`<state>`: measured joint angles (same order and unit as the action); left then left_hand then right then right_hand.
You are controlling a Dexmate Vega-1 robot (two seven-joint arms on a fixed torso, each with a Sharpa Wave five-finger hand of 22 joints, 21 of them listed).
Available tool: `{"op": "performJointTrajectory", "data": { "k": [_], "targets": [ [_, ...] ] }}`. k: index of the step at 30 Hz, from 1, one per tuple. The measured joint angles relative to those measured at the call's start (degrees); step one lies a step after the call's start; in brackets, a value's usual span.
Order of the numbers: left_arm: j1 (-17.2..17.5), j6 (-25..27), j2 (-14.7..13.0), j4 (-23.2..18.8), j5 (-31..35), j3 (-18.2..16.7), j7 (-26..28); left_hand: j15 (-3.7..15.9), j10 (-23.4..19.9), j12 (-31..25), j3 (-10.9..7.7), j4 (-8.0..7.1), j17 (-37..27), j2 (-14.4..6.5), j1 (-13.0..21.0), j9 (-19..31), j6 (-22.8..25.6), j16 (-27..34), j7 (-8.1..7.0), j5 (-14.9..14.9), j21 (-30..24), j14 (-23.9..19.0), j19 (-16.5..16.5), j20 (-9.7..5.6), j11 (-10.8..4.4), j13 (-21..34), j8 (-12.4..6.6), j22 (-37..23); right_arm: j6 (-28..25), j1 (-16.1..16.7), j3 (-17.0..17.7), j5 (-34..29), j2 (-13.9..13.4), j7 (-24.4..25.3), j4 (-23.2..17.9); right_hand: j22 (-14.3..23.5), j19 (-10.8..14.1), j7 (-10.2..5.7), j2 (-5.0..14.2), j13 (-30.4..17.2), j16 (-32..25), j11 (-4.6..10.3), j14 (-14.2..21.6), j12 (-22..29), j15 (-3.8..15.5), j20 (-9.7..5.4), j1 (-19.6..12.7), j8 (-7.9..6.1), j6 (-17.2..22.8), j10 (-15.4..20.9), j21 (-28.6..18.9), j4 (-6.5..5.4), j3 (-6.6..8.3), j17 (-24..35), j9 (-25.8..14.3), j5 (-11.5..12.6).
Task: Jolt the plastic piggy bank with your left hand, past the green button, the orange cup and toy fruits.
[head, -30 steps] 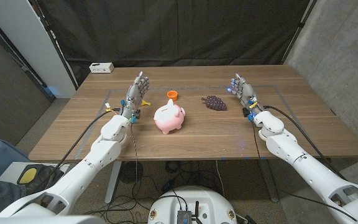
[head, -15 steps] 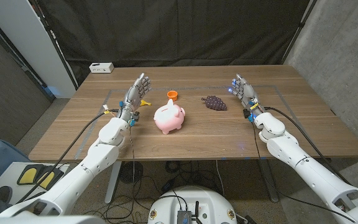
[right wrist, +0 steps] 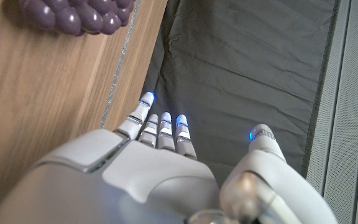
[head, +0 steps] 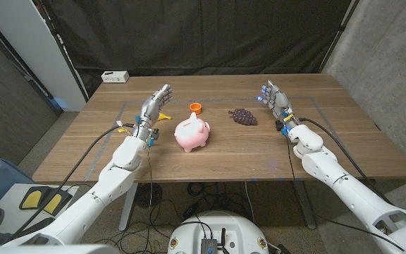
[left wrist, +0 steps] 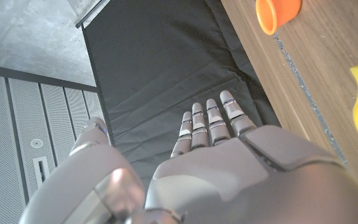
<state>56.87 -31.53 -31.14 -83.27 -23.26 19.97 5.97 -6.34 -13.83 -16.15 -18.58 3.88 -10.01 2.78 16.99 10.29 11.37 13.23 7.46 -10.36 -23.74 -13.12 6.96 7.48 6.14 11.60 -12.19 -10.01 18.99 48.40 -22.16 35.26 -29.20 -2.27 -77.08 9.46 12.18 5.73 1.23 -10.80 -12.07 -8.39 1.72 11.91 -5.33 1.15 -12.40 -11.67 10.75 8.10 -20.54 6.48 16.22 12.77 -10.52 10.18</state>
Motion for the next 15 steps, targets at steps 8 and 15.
{"op": "performJointTrajectory", "data": {
  "k": [8, 15],
  "targets": [
    [2.79, -0.3, -2.51, -3.71, 3.82, -0.99, 1.97, 0.0, 0.0, 0.0, -0.1, 0.28, 0.0, 0.0, 0.0, 0.0, 0.0, 0.0, 0.0, 0.0, 0.0, 0.0, 0.27, -0.27, 0.0, 0.0, 0.0, 0.01, 0.38, 0.66, 0.24, -0.05, -0.6, 0.09, -1.85, 0.0, 0.0, 0.21, 0.0, 0.0, 0.0, 0.0, 0.0, 0.0, 0.0, -0.01, 0.0, 0.0, -0.21, 0.0, 0.21, 0.23, -0.23, 0.0, 0.0, 0.0],
    [4.71, 1.61, -4.92, -7.1, 10.85, -2.19, 6.0, 0.0, 0.0, 0.0, -0.18, 0.65, -0.29, 0.3, 0.3, 0.0, 0.46, -0.39, -0.46, 0.0, 0.23, 0.0, 0.27, -0.27, 0.0, -0.01, 0.0, 0.01, -0.05, 1.89, 0.47, -0.47, -1.01, 1.66, -4.04, 0.0, 0.0, 0.21, 0.0, 0.01, 0.0, 0.0, 0.0, 0.0, 0.01, -0.01, 0.0, 0.0, -0.21, 0.0, 0.36, 0.23, -0.23, 0.01, 0.0, 0.0]
  ]
}}
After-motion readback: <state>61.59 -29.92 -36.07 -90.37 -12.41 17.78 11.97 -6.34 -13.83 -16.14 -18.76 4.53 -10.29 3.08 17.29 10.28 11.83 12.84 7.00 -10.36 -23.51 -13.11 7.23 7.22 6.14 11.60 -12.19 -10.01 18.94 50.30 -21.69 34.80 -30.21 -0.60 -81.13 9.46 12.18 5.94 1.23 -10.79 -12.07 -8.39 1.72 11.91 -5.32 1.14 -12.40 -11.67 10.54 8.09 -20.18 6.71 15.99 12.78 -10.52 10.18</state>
